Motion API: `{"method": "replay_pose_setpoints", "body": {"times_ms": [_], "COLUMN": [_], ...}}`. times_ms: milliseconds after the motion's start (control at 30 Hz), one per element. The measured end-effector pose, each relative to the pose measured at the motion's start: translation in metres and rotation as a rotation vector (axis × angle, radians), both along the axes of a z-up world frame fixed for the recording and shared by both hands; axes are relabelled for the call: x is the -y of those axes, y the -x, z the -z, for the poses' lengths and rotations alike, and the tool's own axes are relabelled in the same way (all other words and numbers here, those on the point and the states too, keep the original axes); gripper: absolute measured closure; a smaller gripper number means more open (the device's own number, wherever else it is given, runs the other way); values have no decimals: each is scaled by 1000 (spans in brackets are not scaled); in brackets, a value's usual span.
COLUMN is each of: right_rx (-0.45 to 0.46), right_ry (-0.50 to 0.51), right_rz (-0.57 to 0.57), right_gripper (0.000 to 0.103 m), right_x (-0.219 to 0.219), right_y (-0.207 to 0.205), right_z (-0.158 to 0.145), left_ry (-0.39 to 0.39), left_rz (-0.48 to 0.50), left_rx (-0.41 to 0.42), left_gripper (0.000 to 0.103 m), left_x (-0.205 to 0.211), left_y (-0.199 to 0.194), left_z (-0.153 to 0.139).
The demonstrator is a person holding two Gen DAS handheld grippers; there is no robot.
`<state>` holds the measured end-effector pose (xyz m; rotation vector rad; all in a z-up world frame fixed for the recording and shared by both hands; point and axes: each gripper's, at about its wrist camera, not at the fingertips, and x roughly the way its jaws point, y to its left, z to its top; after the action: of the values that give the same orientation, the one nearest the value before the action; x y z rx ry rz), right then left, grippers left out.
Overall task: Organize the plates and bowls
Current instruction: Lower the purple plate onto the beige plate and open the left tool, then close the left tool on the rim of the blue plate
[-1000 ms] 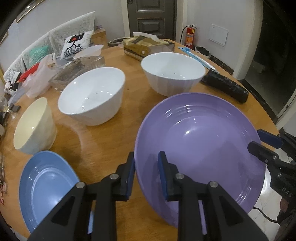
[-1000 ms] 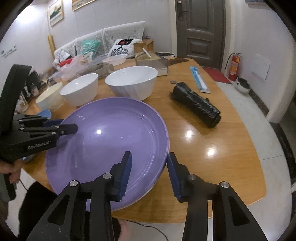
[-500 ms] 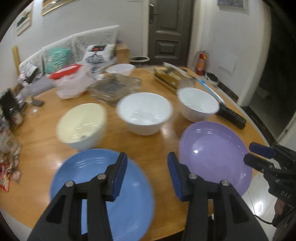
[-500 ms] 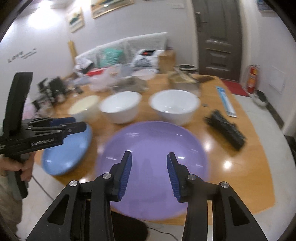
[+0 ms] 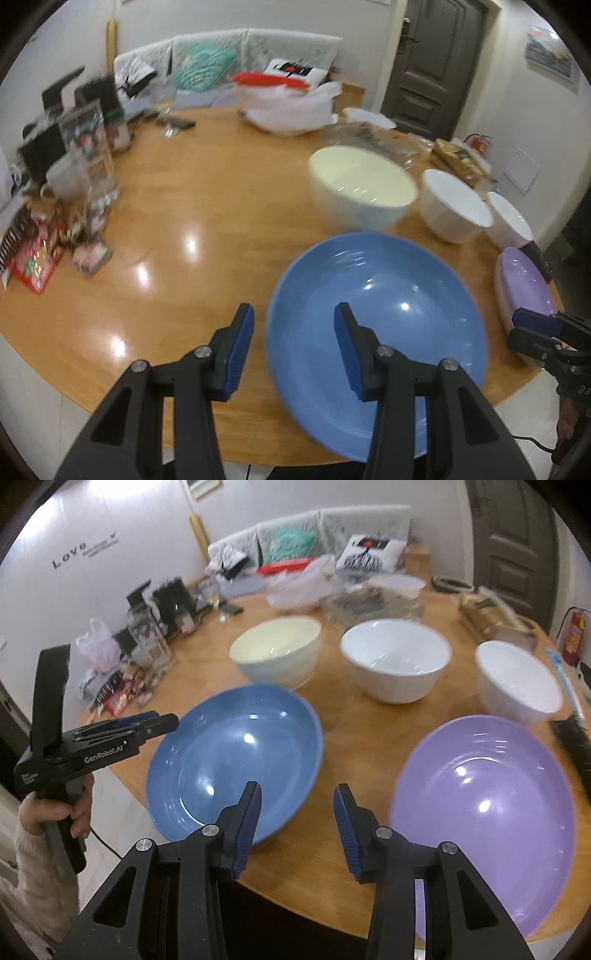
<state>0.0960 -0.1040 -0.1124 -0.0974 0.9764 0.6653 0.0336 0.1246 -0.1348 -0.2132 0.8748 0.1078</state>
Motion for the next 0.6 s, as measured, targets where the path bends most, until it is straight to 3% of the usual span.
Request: {"method": "replay_pose_setpoints", "body": {"times_ms": [200,400,600], "right_rx": [-48,-61,-65], "right_ry": [31,64,56], "right_rz": [-5,-19,-22], "right_gripper": [68,69,73], "right_x": [-14,-23,-20], "right_y": [-9,-14,-15], "right_z": [18,26,28], "left_ry": [32,54,56], "left_rz": [0,16,21], "left_rx": [-26,-40,-39], "left_gripper": [62,83,86], "left_x": [-14,-12,-7], "left_y": [-6,-14,-15], "left_z": [19,27,27]}}
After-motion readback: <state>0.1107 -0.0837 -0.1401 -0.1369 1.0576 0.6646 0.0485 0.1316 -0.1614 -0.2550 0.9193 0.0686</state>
